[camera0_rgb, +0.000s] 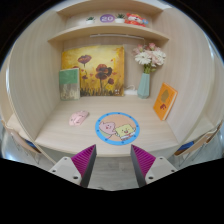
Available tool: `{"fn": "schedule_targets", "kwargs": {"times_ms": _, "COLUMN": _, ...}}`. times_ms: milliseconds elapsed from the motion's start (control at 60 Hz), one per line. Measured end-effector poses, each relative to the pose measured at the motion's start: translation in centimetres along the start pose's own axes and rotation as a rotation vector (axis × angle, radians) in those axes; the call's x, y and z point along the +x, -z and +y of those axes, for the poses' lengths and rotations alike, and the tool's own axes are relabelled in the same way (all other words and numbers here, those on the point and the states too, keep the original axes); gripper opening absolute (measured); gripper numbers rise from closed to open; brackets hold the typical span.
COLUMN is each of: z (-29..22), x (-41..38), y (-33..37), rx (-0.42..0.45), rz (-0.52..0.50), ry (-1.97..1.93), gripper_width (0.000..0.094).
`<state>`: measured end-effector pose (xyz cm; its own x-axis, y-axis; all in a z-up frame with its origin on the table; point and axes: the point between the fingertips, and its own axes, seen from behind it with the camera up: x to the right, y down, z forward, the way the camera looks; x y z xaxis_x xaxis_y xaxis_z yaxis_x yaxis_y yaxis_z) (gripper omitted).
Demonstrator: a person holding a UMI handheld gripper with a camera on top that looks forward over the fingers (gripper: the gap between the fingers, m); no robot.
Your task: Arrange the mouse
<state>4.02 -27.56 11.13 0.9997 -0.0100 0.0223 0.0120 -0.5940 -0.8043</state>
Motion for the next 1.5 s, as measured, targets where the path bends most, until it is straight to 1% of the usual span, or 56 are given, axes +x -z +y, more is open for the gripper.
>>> {"fn": "schedule_targets", "kwargs": {"times_ms": 67, "z": 2.0, "x": -2.4, "y": -1.6, "rx": -0.043, "rz": -0.023, "ry": 0.002, "gripper_width": 0.0676}}
{"fn": "schedule_targets", "kwargs": {"times_ms": 200, "z": 3.5, "x": -8.4, "y": -5.1, "rx": -0.077, "rz": -0.082, "ry": 0.003, "gripper_width": 0.0676}}
{"fn": "schedule_targets", "kwargs": {"times_ms": 333, "z": 2.7, "x": -13.6, "y": -9.5, "rx": -0.093, "rz": -0.131, "ry": 0.010, "gripper_width": 0.0685}}
{"fn": "schedule_targets", "kwargs": {"times_ms": 517, "z": 0.3, "x": -18.0, "y": -16.0, "rx": -0.095, "rz": -0.150, "ry": 0.008, "gripper_width": 0.0683}}
{"fn": "schedule_targets", "kwargs": {"times_ms": 933, "z": -4.8, "x": -20.0, "y": -26.5, "rx": -0.116, "rz": -0.075, "ry": -0.044, "gripper_width": 0.0672}}
{"fn": "schedule_targets", "kwargs": {"times_ms": 1033, "z": -6.0, "x": -20.9, "y": -28.2, "rx": -0.104, "rz": -0.093, "ry": -0.040, "gripper_width": 0.0670}}
{"fn": "schedule_targets", "kwargs": {"times_ms": 1100, "z": -6.5, "x": -21.4, "y": -28.8, "rx": -0.116, "rz": -0.096, "ry": -0.023, "gripper_width": 0.0673}}
{"fn": "schedule_targets", "kwargs": {"times_ms": 1267, "z": -7.0, "x": -21.5, "y": -29.7, "rx": -0.132, "rz": -0.078, "ry": -0.001, "gripper_width": 0.0673}}
{"fn": "schedule_targets", "kwargs": {"times_ms": 1300, "z": -7.0, "x": -21.3, "y": -29.8, "rx": -0.135, "rz": -0.069, "ry": -0.004, "gripper_width": 0.0641}}
{"fn": "schedule_targets", "kwargs": {"times_ms": 1333, "z": -6.9, "x": -20.8, "y": -30.0, "rx": -0.143, "rz": -0.048, "ry": -0.005, "gripper_width": 0.0558}}
{"fn": "schedule_targets", "kwargs": {"times_ms": 1433, "z": -6.8, "x": -20.7, "y": -30.0, "rx": -0.171, "rz": -0.041, "ry": -0.008, "gripper_width": 0.0513}}
{"fn": "schedule_targets", "kwargs": {"times_ms": 1500, "z": -6.8, "x": -20.6, "y": -30.0, "rx": -0.190, "rz": -0.044, "ry": 0.011, "gripper_width": 0.0456}}
